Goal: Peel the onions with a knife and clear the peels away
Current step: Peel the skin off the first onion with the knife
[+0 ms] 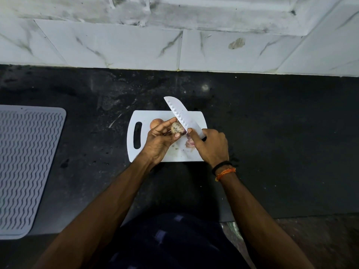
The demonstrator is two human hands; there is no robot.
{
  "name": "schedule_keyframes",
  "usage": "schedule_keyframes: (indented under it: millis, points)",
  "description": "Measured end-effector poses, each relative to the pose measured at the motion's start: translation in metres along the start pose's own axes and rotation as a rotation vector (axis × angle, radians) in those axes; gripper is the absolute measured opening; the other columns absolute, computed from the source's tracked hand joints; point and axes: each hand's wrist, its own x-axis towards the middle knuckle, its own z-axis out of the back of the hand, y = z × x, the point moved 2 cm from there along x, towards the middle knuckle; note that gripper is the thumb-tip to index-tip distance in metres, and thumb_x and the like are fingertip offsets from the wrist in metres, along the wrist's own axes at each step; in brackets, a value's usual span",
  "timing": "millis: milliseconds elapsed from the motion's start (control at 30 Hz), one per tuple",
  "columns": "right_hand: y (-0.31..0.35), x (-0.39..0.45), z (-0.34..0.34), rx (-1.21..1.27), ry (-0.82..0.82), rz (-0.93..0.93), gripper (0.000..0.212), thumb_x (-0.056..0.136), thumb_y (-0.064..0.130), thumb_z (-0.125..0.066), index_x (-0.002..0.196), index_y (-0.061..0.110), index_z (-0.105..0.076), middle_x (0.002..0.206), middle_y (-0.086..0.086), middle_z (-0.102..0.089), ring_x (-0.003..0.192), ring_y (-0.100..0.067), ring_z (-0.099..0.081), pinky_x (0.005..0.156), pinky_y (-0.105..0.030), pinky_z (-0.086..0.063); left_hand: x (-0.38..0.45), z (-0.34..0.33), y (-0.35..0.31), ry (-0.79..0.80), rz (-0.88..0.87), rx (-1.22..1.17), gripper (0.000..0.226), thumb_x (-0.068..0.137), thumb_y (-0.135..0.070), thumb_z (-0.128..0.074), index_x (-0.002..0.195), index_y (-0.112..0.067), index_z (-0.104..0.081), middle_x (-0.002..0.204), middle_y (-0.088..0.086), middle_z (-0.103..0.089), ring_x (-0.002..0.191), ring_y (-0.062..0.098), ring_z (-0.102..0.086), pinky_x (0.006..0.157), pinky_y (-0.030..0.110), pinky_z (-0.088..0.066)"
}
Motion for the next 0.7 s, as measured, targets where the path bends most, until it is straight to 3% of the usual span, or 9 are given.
schedule_keyframes:
  millis: [133, 233, 300, 367, 467, 600, 700]
  points:
    - [-0.0001, -0.0027, -0.0052, 0.013, 0.010, 0.042, 0.052, 0.091, 0.062, -0.056, 0.062, 0.021, -0.061, 0.055, 0.008, -0.059, 0.053, -0.012, -0.056, 0.056, -0.025, -0.044, -0.0002, -0.0007, 0.0003, -0.027, -0.013, 0.011, 0.052, 0.083, 0.031, -0.048, 0.126, 0.003, -0.056, 0.093, -0.012, -0.076, 0.101, 0.017, -0.072, 0.101, 0.044, -0.050]
    - [-0.0009, -0.0017, -0.0024, 0.036, -0.007, 0.021, 0.048, 0.093, 0.058, -0.058, 0.057, 0.026, -0.053, 0.051, 0.017, -0.051, 0.051, -0.006, -0.052, 0.053, -0.019, -0.034, 0.0000, 0.0024, 0.0022, -0.003, 0.003, 0.013, 0.053, 0.082, 0.028, -0.051, 0.128, 0.002, -0.056, 0.102, -0.007, -0.076, 0.107, 0.022, -0.070, 0.104, 0.046, -0.049]
    - [-0.0022, 0.0015, -0.0007, 0.030, -0.027, 0.004, 0.052, 0.092, 0.062, -0.055, 0.061, 0.020, -0.059, 0.054, 0.012, -0.055, 0.054, -0.010, -0.055, 0.055, -0.023, -0.039, 0.0008, 0.0044, 0.0028, -0.002, 0.013, -0.002, 0.055, 0.080, 0.026, -0.055, 0.130, 0.002, -0.057, 0.108, -0.002, -0.075, 0.113, 0.027, -0.067, 0.107, 0.050, -0.046]
    - [-0.0031, 0.0027, -0.0001, 0.018, -0.008, 0.000, 0.054, 0.092, 0.062, -0.055, 0.062, 0.017, -0.060, 0.055, 0.011, -0.055, 0.056, -0.010, -0.054, 0.055, -0.023, -0.039, 0.0013, 0.0039, 0.0021, 0.001, 0.009, 0.000, 0.056, 0.081, 0.028, -0.052, 0.130, 0.002, -0.057, 0.105, -0.006, -0.075, 0.111, 0.026, -0.068, 0.106, 0.049, -0.047]
    - [-0.0015, -0.0009, 0.0014, 0.006, 0.012, 0.021, 0.046, 0.094, 0.056, -0.057, 0.058, 0.028, -0.053, 0.051, 0.017, -0.048, 0.053, -0.008, -0.051, 0.052, -0.017, -0.030, -0.0002, -0.0004, -0.0008, 0.028, -0.010, 0.036, 0.061, 0.084, 0.029, -0.048, 0.137, 0.001, -0.050, 0.101, -0.011, -0.075, 0.105, 0.022, -0.071, 0.104, 0.044, -0.050]
    - [-0.0052, -0.0016, -0.0034, -0.033, 0.041, 0.042, 0.050, 0.092, 0.063, -0.055, 0.062, 0.023, -0.057, 0.060, 0.005, -0.061, 0.056, -0.012, -0.056, 0.058, -0.023, -0.037, -0.0009, 0.0013, 0.0001, -0.016, -0.001, 0.032, 0.058, 0.084, 0.030, -0.047, 0.137, 0.006, -0.049, 0.097, -0.015, -0.076, 0.102, 0.017, -0.072, 0.100, 0.044, -0.052]
    - [-0.0079, -0.0002, -0.0034, 0.006, 0.020, 0.040, 0.051, 0.091, 0.063, -0.055, 0.057, 0.026, -0.056, 0.058, 0.011, -0.060, 0.057, -0.011, -0.058, 0.057, -0.024, -0.041, 0.0010, 0.0058, 0.0039, -0.013, 0.023, 0.017, 0.054, 0.083, 0.028, -0.051, 0.130, 0.002, -0.056, 0.105, -0.007, -0.076, 0.108, 0.022, -0.070, 0.101, 0.045, -0.052]
